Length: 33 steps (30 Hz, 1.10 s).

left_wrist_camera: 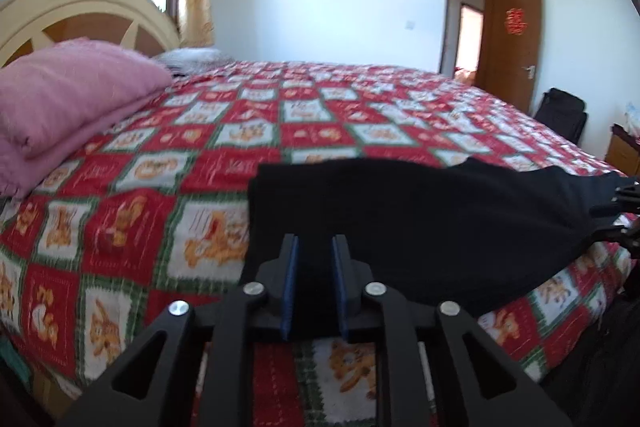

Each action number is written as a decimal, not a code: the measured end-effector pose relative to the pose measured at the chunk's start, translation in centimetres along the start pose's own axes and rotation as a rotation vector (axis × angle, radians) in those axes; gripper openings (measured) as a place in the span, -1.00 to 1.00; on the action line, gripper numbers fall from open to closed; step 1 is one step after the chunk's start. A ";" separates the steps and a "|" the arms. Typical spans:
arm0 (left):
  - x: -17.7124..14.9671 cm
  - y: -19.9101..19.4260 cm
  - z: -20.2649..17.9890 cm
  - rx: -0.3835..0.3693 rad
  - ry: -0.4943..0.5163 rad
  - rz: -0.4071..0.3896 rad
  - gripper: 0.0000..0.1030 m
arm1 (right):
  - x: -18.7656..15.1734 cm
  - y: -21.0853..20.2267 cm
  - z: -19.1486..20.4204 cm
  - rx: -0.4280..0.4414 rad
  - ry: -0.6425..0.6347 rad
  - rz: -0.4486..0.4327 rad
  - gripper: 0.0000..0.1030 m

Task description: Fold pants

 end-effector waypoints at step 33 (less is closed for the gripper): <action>-0.5 -0.8 2.0 -0.034 -0.181 0.004 -0.65 | 8.3 6.0 11.5 0.123 -0.266 -0.036 -0.24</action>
Point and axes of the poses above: each gripper's, at about its wrist camera, not at the fingertips, and y roughly the way its jaws point, z to its left, x to its top, the point moved 10 cm from there along y, roughly the way its jaws point, and after that the axes turned 9 degrees about -y, right-handed, at the moved point
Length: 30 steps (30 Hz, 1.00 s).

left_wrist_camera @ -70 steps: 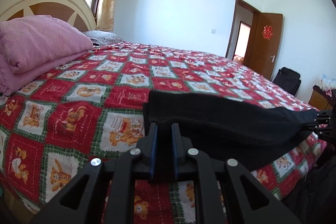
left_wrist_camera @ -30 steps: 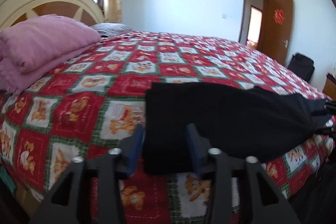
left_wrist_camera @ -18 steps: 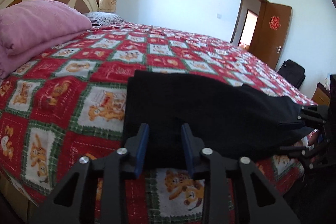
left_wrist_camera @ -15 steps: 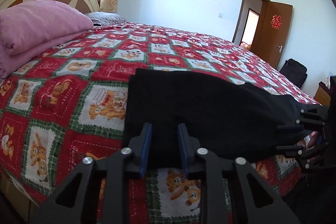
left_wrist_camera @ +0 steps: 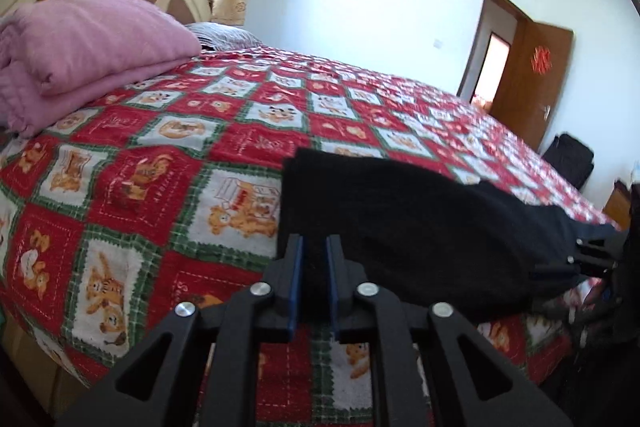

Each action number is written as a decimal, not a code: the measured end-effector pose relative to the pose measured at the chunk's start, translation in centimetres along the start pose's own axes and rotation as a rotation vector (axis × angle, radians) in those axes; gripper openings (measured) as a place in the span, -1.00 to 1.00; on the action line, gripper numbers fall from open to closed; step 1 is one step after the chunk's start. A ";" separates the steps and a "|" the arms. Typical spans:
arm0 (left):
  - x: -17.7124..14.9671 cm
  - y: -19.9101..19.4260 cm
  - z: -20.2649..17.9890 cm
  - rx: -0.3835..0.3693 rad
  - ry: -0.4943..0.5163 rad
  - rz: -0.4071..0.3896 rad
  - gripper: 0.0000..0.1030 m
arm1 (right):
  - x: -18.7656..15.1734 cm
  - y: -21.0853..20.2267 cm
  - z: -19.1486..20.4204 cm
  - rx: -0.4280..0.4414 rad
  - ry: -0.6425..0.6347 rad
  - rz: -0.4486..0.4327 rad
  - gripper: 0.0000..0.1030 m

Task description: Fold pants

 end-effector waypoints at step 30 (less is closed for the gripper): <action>-1.8 0.5 -2.5 -0.008 0.176 0.069 -0.84 | 1.2 -0.4 1.3 -0.023 -0.021 -0.031 -0.95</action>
Point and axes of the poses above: each gripper's, at about its wrist camera, not at the fingertips, and y roughly the way its jaws point, z to its left, x to its top, the point moved 10 cm from there along y, roughly the way its jaws point, and after that the axes turned 9 degrees about -y, right-handed, at the moved point
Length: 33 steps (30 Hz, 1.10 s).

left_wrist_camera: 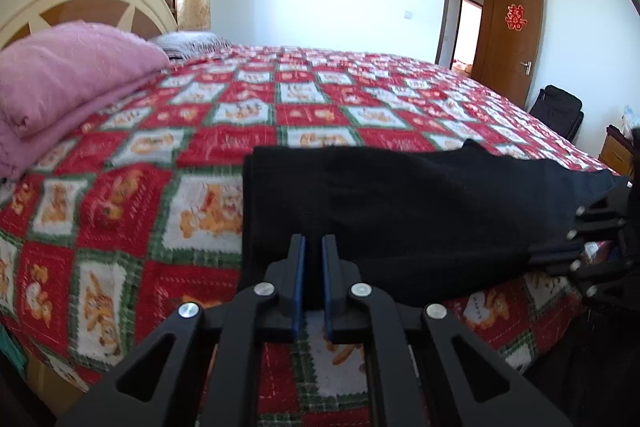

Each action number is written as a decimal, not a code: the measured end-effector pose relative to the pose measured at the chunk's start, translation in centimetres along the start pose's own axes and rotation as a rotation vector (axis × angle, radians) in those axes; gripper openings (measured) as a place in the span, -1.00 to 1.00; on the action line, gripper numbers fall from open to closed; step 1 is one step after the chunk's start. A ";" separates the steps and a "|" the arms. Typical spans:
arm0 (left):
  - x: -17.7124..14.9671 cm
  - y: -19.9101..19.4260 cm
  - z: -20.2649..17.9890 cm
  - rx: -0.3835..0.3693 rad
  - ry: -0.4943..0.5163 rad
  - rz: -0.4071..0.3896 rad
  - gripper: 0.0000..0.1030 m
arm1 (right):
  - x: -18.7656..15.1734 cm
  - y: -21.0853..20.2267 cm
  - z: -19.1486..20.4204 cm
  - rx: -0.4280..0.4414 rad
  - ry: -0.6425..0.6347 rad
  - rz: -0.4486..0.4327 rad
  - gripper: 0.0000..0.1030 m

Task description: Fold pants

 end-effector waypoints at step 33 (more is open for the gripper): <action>0.6 2.7 -23.7 -0.198 0.326 0.078 0.21 | -25.7 -25.2 -29.4 -0.464 0.816 0.053 0.13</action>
Point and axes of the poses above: each gripper's, at about its wrist camera, not at the fingertips, and y roughly the way its jaws point, z to its left, x to its top, the point moved 10 cm from there along y, roughly the way its jaws point, and after that the axes turned 9 degrees about -y, right-handed, at the moved point
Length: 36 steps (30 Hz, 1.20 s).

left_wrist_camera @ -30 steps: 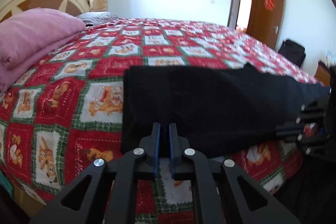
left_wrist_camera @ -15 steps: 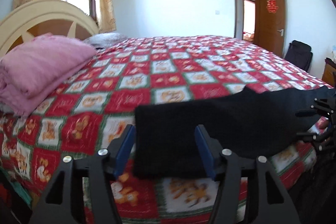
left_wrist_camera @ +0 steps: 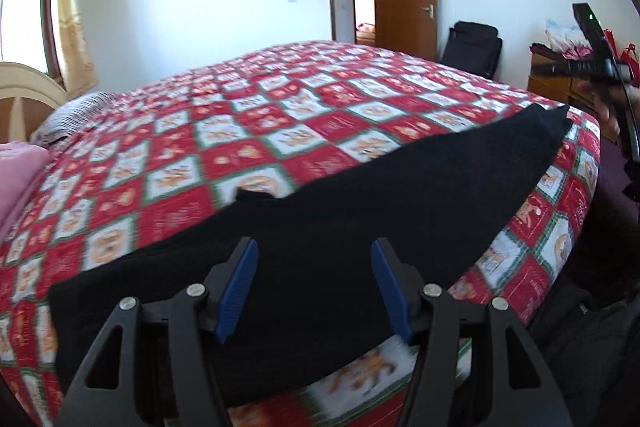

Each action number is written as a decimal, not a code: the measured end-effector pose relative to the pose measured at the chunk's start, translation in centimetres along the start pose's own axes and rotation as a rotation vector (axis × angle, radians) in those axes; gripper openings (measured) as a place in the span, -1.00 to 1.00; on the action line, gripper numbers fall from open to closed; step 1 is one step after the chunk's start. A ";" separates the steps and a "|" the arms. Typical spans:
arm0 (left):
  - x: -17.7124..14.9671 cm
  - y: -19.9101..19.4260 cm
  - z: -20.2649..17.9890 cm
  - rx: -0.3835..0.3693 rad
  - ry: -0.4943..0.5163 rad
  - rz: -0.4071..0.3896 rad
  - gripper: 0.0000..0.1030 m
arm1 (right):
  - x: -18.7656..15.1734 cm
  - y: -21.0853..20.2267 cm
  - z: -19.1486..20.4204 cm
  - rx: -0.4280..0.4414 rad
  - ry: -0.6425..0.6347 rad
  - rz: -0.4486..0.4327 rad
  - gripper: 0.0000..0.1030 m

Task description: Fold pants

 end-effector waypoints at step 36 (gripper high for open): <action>-3.4 7.4 -20.0 -0.219 0.483 0.195 -0.11 | -11.9 0.7 -16.7 0.068 0.418 0.329 -0.26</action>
Point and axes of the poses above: each gripper's, at about its wrist camera, not at the fingertips, and y roughly the way its jaws point, z to its left, x to its top, the point moved 10 cm from there along y, roughly the way its jaws point, and after that the axes turned 9 degrees about -y, right-handed, at the moved point
